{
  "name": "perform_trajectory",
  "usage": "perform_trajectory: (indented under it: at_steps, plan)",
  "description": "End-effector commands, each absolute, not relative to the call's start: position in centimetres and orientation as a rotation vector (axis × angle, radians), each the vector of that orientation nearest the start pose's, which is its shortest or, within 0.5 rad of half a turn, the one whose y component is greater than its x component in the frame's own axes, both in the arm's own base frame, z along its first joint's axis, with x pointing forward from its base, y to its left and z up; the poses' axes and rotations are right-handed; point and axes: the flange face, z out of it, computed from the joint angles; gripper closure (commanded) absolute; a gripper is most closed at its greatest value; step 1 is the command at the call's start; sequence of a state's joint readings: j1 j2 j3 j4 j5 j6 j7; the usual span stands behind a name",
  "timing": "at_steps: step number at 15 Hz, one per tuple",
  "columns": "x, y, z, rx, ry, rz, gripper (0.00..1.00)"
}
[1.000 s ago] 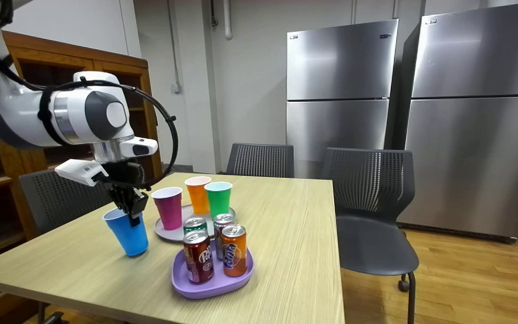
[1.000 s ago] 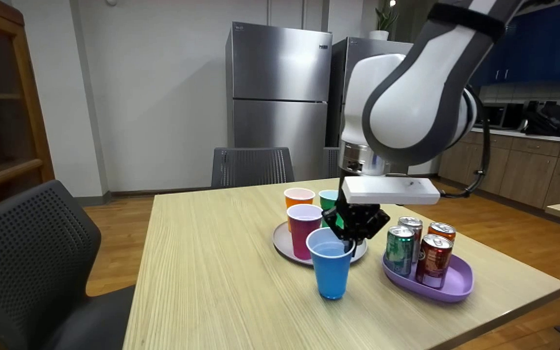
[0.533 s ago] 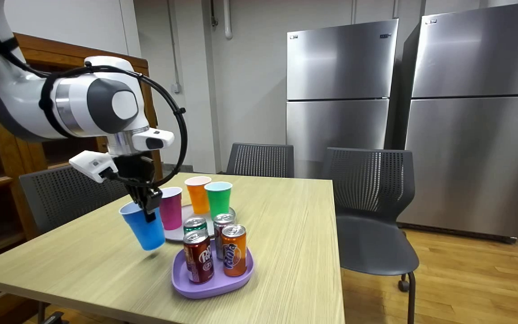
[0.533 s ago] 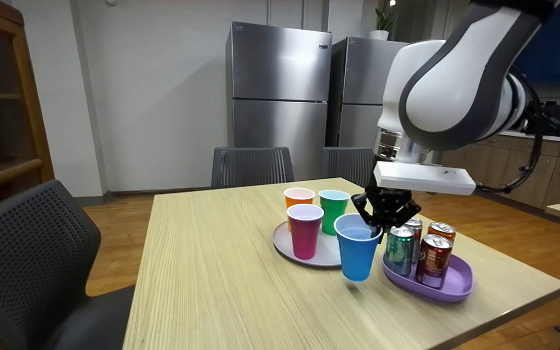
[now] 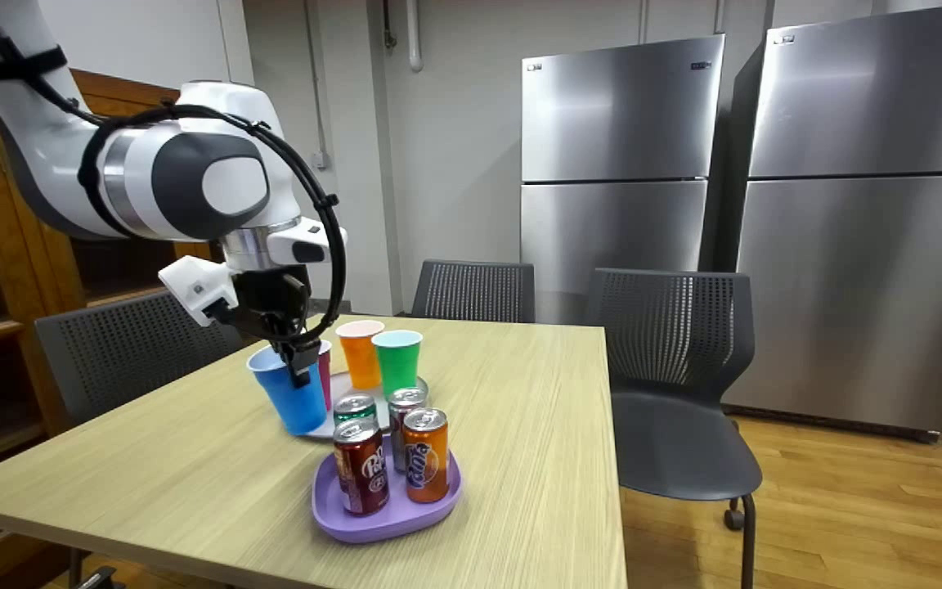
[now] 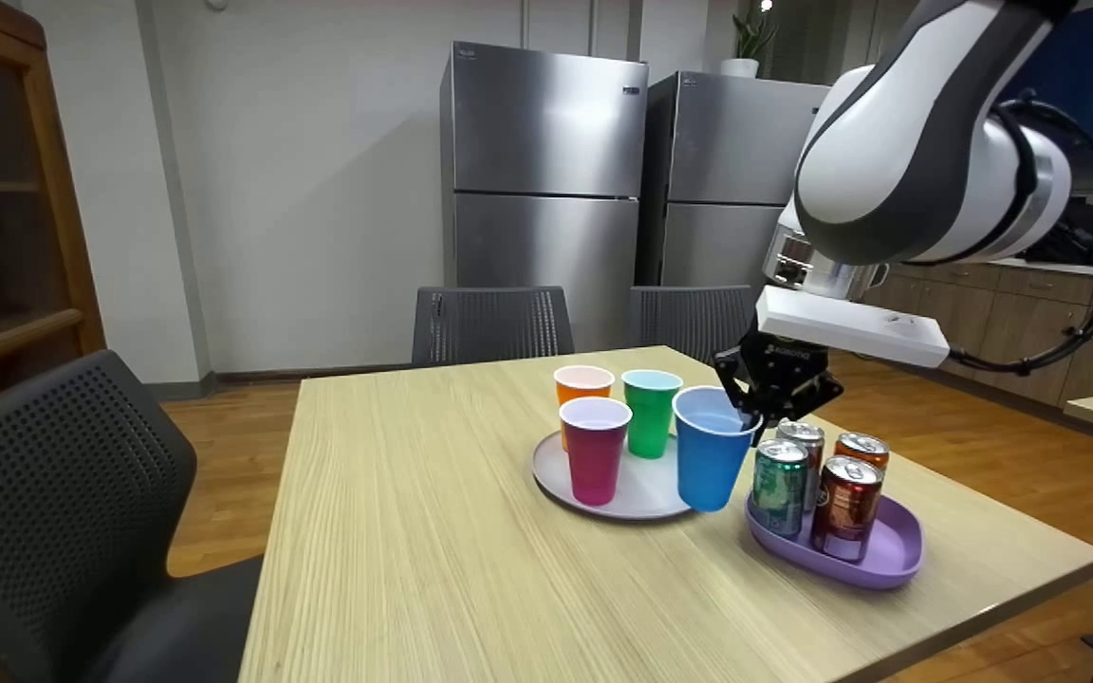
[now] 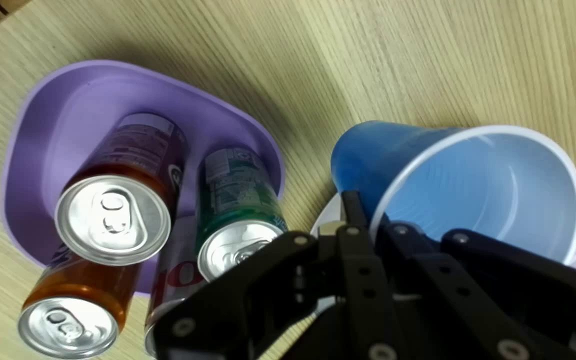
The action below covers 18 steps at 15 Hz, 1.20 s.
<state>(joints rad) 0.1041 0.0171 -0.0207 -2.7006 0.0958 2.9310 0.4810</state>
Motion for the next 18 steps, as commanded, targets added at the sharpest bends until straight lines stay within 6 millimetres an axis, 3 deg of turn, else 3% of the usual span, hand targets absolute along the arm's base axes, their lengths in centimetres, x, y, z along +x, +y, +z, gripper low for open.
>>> perform_trajectory:
  at_steps: [1, 10, 18]
  plan:
    - [43.0, 1.7, 25.6, -2.913, 0.761, -0.346, 0.99]
    - [47.1, 0.5, 26.0, -2.872, 0.829, -0.378, 0.99]
    - [51.5, 1.0, 23.7, -2.872, 0.826, -0.333, 0.99]
